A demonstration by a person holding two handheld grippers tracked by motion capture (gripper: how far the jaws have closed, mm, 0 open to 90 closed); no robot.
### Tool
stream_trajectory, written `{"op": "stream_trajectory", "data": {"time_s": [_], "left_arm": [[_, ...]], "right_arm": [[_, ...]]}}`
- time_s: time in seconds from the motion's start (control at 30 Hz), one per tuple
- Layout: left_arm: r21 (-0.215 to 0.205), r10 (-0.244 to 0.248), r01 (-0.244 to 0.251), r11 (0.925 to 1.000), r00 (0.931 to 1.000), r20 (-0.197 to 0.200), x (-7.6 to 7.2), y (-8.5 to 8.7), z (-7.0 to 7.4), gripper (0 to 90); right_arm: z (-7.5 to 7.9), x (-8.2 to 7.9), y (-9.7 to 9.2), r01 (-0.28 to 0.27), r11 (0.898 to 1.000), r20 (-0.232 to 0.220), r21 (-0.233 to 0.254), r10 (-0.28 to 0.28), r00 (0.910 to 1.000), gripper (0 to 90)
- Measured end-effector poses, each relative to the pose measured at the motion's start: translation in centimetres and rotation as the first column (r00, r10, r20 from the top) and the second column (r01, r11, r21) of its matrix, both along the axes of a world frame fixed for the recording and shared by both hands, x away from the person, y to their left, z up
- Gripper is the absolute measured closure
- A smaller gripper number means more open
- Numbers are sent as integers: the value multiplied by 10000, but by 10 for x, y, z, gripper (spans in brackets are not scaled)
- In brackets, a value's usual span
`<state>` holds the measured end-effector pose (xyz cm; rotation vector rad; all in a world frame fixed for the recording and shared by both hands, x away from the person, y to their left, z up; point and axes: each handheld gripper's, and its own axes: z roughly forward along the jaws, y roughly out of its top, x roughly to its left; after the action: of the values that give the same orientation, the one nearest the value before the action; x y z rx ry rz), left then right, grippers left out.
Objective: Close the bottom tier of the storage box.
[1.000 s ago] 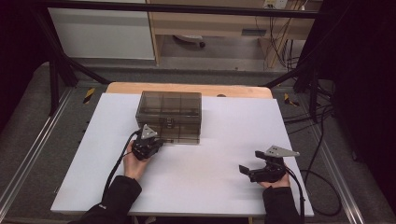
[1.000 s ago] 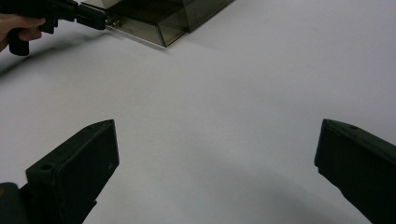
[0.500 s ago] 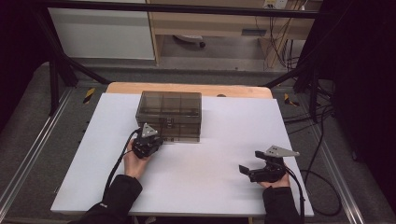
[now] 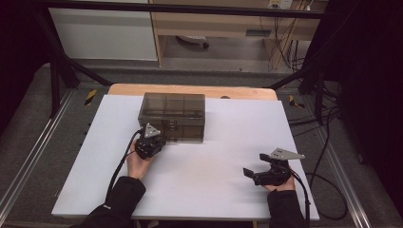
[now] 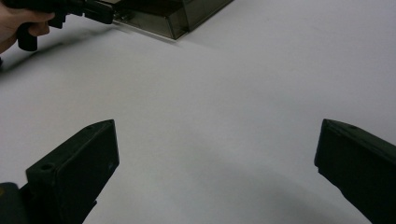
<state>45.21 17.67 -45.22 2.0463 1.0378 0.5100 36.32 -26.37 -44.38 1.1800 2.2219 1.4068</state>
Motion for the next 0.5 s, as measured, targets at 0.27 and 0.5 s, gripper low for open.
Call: {"op": "stream_trajectory", "data": {"time_s": [0.27, 0.5], "left_arm": [[16, 179, -179, 9998, 9998, 49, 4, 2, -2, 899], [2, 327, -327, 9995, 9995, 48, 7, 4, -4, 899]], "right_arm": [[0, 0, 0, 1, 10000, -5, -2, -1, 10000, 4], [0, 0, 0, 3, 10000, 9, -10, -3, 10000, 4]]}}
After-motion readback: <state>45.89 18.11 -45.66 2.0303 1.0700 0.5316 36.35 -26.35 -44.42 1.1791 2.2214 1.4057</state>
